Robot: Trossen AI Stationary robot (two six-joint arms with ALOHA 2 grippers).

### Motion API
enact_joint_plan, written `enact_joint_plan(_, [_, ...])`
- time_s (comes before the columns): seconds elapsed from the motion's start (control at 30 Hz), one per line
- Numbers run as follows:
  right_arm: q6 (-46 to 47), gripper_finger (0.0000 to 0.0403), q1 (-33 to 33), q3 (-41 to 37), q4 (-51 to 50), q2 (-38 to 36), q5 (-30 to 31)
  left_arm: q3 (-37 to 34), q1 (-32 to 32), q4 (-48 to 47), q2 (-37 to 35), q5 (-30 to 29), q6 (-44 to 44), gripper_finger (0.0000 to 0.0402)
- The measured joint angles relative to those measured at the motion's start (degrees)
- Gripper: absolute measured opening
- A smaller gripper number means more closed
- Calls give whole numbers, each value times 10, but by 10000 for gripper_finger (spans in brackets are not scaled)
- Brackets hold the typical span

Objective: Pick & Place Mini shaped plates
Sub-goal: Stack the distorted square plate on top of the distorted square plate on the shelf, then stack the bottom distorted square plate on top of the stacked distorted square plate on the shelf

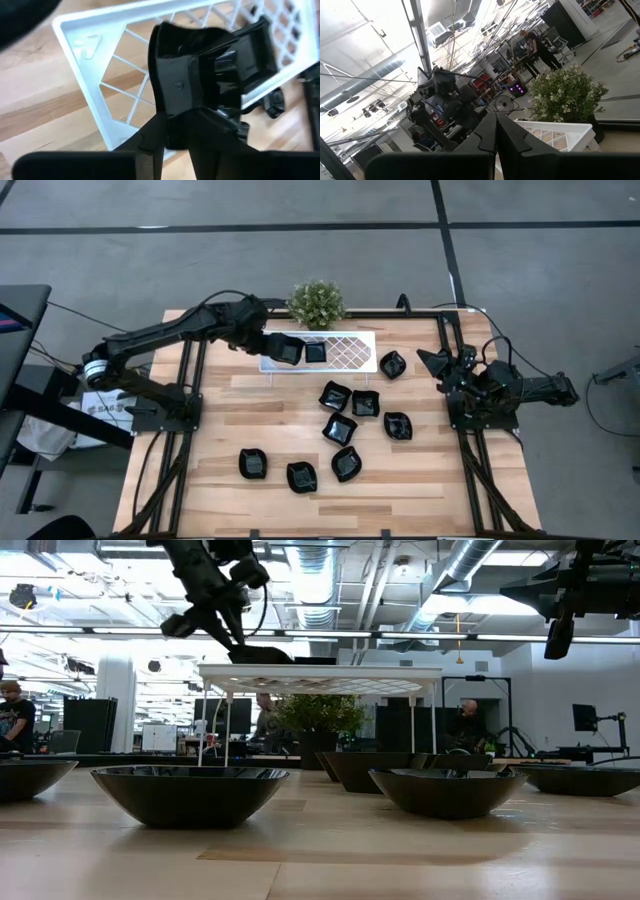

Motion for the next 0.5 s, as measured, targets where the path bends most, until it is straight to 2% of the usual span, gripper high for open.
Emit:
enact_joint_plan(0.13, [0, 0, 0, 0, 0, 0, 0, 0, 0, 1, -39, -1, -4, 83])
enact_joint_plan(0.3, [0, 0, 0, 0, 0, 0, 0, 0, -11, 1, -96, -4, -50, 85])
enact_joint_plan(0.5, [0, 0, 0, 0, 0, 0, 0, 0, -107, 0, -138, -20, -135, 85])
